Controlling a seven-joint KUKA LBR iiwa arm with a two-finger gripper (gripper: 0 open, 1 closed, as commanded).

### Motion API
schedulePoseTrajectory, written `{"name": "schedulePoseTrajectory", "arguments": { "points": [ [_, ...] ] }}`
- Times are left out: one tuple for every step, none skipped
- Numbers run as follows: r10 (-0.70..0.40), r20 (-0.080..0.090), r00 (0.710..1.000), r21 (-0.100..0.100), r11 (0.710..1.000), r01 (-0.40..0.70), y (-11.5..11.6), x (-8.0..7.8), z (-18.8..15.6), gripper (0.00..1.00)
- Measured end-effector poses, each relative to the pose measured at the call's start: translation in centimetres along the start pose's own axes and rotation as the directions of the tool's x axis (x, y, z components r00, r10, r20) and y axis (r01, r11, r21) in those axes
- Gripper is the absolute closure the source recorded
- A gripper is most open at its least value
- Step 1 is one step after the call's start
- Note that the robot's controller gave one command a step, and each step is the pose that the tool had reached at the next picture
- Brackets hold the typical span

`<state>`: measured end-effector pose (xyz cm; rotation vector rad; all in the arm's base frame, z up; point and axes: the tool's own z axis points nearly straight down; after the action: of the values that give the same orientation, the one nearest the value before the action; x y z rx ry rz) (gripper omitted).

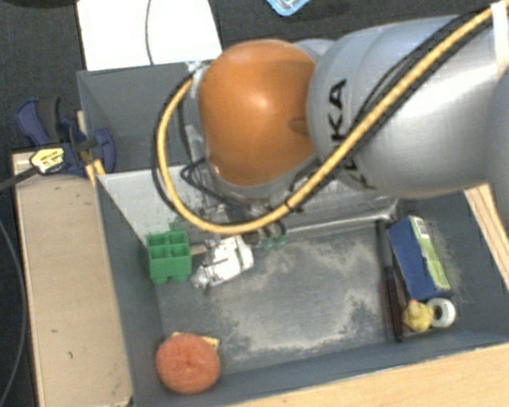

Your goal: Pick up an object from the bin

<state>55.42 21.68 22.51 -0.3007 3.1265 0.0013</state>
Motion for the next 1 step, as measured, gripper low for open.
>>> {"name": "schedulePoseTrajectory", "arguments": {
  "points": [
    [-0.112,0.005,0.994,-0.001,0.994,0.112,1.16,-1.68,-6.95,0.0]
  ]
}}
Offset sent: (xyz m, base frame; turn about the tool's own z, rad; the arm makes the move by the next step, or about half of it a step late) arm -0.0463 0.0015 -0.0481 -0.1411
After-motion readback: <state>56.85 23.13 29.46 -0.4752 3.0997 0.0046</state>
